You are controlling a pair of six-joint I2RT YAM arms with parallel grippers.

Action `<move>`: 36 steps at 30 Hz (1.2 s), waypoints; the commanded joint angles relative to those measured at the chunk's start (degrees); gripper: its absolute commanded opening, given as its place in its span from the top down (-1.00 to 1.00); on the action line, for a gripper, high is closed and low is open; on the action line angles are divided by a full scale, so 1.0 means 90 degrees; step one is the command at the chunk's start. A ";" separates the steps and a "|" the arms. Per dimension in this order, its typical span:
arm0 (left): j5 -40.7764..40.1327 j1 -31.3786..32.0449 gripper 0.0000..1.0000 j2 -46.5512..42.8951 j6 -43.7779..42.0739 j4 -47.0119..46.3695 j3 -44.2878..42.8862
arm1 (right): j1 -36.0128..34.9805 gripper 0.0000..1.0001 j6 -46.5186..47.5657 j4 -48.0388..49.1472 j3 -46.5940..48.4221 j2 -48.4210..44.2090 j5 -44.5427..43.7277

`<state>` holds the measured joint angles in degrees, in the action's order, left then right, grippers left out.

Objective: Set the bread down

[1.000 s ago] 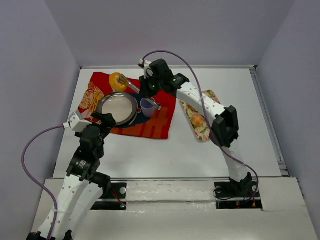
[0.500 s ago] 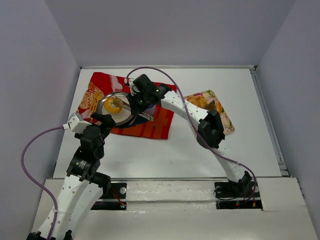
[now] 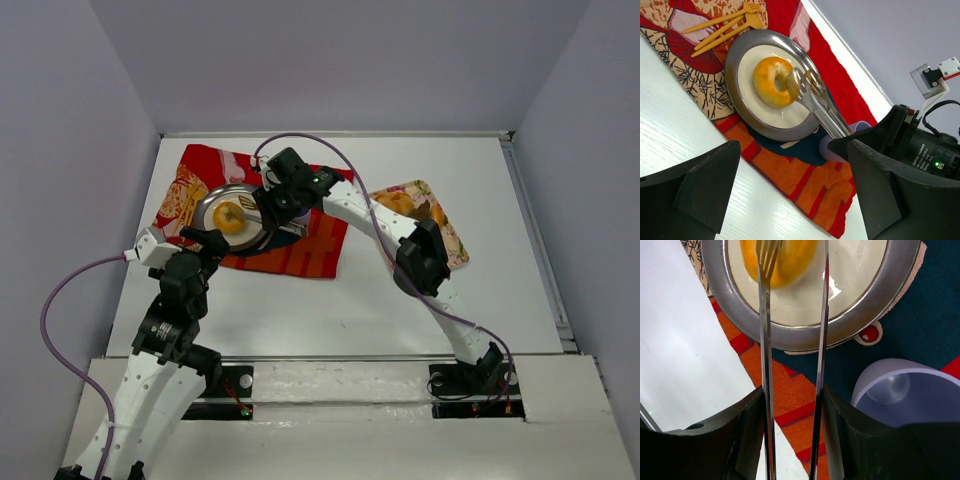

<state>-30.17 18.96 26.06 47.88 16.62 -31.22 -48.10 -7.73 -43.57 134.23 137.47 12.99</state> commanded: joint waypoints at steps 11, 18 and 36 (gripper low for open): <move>-0.0261 -0.0017 -0.98 -0.0074 0.0081 -0.0089 -0.0242 | -0.0066 -0.02 0.0282 0.0203 0.0446 -0.0694 0.0099; -0.0271 -0.0017 -0.98 -0.0093 0.0071 -0.0099 -0.0261 | -0.0066 0.06 0.0575 0.0397 0.0078 -0.1581 -0.0310; 0.0052 -0.0017 -0.98 -0.0015 -0.0173 -0.0460 -0.0144 | 0.4165 0.23 -0.1055 0.2292 -0.6545 -0.6242 -0.1689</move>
<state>-29.21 18.96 25.76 47.42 16.01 -31.22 -23.38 -13.67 -26.02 79.18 81.47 -2.00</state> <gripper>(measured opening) 0.990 0.400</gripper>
